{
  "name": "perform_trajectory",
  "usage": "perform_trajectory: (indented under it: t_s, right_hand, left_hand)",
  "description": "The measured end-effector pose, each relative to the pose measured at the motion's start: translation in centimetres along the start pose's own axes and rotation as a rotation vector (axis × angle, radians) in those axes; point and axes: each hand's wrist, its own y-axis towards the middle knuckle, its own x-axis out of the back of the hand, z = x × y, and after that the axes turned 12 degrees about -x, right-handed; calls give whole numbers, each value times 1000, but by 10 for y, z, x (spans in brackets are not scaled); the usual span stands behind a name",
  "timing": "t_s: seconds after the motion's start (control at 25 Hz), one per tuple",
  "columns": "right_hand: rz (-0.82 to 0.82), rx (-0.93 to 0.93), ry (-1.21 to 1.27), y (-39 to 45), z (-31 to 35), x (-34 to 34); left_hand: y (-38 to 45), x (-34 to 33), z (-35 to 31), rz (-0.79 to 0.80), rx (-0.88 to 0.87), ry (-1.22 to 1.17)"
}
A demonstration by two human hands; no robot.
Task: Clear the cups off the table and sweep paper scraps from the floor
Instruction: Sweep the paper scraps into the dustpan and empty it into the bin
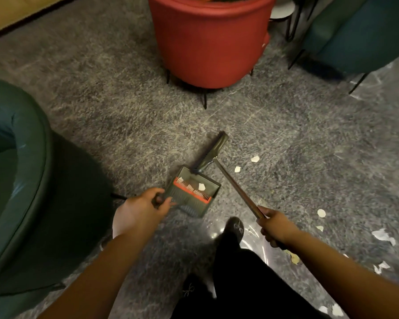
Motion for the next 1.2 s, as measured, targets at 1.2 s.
perform_trajectory:
  t_s: [1.2]
  right_hand:
    - [-245,-187,199,70,48,164]
  left_hand:
    - [252,-21,-146,376,-342,-25]
